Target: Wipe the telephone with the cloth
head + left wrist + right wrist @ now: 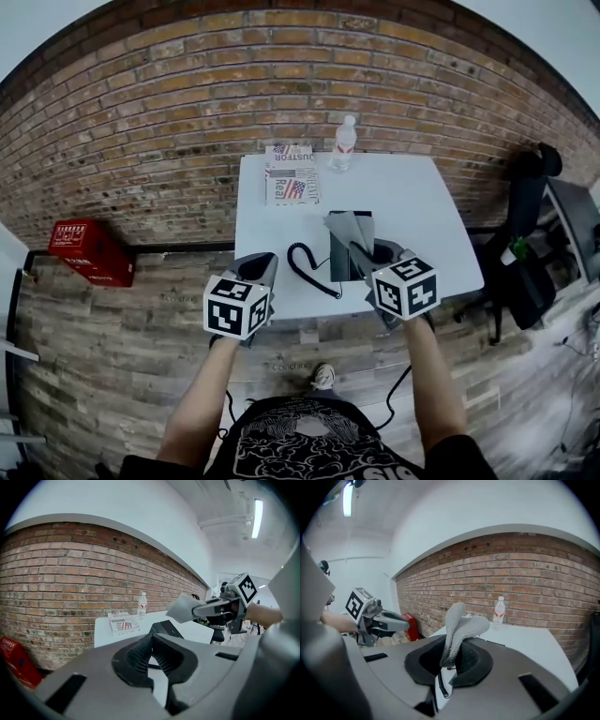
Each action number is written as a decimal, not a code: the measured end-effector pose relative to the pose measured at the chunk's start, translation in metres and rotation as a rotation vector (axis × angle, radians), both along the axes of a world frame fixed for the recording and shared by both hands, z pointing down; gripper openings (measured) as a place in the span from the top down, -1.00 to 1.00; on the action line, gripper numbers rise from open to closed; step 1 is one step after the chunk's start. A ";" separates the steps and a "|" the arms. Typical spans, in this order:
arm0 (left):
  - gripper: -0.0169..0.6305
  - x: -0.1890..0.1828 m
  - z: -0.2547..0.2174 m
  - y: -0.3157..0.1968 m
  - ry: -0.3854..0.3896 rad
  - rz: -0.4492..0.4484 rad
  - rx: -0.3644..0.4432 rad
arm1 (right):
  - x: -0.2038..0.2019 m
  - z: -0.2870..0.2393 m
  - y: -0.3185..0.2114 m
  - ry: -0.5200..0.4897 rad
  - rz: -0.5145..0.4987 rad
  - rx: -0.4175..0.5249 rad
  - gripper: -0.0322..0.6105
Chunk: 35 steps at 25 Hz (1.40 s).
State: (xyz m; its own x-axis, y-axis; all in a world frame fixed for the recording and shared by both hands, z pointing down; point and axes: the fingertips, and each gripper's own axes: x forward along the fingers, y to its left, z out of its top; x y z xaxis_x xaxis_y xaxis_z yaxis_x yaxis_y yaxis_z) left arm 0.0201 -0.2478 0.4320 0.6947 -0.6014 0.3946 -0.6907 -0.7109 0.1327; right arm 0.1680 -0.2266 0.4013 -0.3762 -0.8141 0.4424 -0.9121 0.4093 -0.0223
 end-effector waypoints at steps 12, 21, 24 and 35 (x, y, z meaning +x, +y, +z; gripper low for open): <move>0.93 -0.018 -0.032 -0.007 -0.019 -0.074 0.106 | 0.020 -0.037 0.019 -0.046 0.117 0.139 0.87; 0.93 -0.025 -0.031 -0.008 -0.031 -0.090 0.100 | 0.014 -0.031 0.016 -0.041 0.100 0.128 0.87; 0.93 -0.026 -0.030 -0.007 -0.035 -0.091 0.097 | 0.016 -0.031 0.016 -0.044 0.103 0.128 0.87; 0.93 -0.019 -0.024 -0.006 -0.039 -0.079 0.084 | 0.017 -0.026 0.017 -0.054 0.105 0.122 0.87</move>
